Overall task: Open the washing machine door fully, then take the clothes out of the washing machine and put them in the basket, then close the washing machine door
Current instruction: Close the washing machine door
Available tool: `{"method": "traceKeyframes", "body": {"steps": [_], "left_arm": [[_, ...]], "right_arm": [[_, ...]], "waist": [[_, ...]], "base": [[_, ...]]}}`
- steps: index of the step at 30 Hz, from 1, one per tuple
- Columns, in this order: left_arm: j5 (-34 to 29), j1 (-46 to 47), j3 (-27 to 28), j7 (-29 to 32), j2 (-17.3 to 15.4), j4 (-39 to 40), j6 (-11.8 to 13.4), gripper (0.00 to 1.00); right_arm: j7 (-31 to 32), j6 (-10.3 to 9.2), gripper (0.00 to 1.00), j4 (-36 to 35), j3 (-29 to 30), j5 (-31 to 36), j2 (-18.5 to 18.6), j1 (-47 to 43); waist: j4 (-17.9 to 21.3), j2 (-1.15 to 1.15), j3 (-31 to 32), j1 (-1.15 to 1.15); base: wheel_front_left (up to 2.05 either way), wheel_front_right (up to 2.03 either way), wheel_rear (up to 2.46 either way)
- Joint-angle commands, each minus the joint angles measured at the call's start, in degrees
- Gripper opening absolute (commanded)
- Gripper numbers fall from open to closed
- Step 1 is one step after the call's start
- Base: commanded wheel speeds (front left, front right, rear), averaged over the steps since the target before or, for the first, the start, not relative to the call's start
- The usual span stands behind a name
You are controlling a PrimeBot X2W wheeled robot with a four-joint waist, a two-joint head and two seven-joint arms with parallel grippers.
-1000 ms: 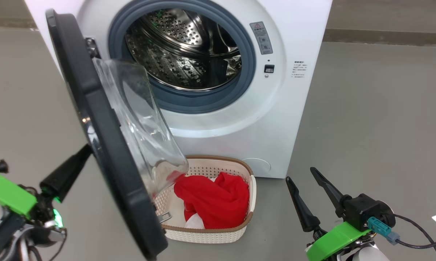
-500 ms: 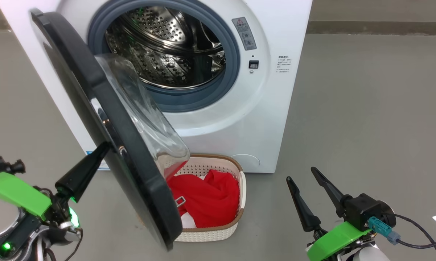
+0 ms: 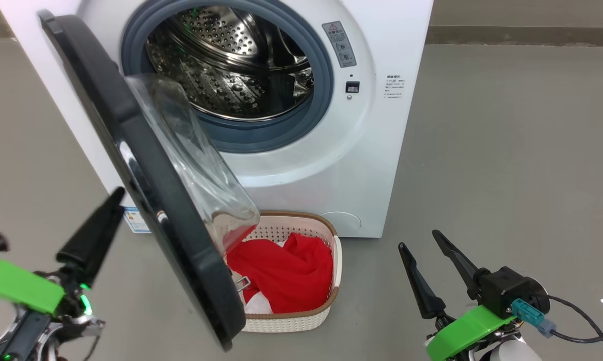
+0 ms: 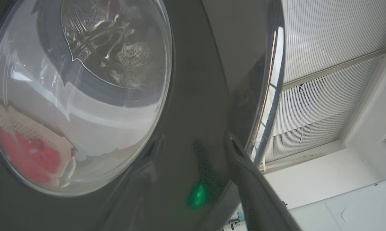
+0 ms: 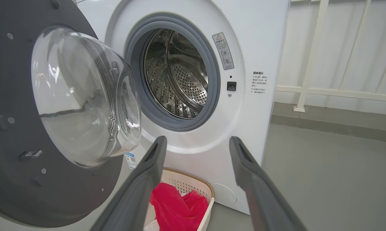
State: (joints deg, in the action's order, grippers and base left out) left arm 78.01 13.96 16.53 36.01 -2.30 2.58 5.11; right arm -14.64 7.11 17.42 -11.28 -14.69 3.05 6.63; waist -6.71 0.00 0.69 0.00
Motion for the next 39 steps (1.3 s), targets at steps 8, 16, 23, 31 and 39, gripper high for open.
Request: {"method": "traceKeyframes", "body": {"steps": [8, 16, 23, 31, 39], "left_arm": [[-19.9, -3.6, -0.6, -15.4, -5.9, 2.2, -11.1, 1.00], [-41.3, -8.7, -11.0, -34.1, -12.3, 2.0, -12.5, 1.00], [-50.4, -12.4, -15.4, -48.2, -13.3, -3.6, -12.5, 1.00], [-56.1, -13.4, -14.7, -50.9, -10.7, -7.3, -12.1, 1.00], [-63.8, -16.8, -11.9, -51.0, -6.5, -6.2, -12.2, 1.00]], "right_arm": [[-0.4, 0.37, 1.00, -1.6, -1.0, -0.8, -0.2, 1.4], [-0.4, 0.37, 1.00, -1.5, -1.2, -0.6, -0.2, 1.4], [-0.4, 0.37, 1.00, -1.7, -1.1, -0.8, -0.2, 1.1], [-0.4, 0.37, 1.00, -1.8, -1.3, -0.7, -0.2, 0.6], [-0.4, 0.37, 1.00, -1.6, -1.5, -0.8, -0.2, 0.5]], "waist": [[-0.7, 0.00, 0.1, 0.00], [-0.7, 0.00, 0.3, 0.00], [-0.4, 0.00, 0.7, 0.00], [-0.3, 0.00, 0.6, 0.00], [0.0, 0.00, 1.0, 0.00]], "base": [[0.00, 0.00, 0.00], [0.00, 0.00, 0.00], [0.00, 0.00, 0.00], [0.00, 0.00, 0.00], [0.00, 0.00, 0.00]]}}
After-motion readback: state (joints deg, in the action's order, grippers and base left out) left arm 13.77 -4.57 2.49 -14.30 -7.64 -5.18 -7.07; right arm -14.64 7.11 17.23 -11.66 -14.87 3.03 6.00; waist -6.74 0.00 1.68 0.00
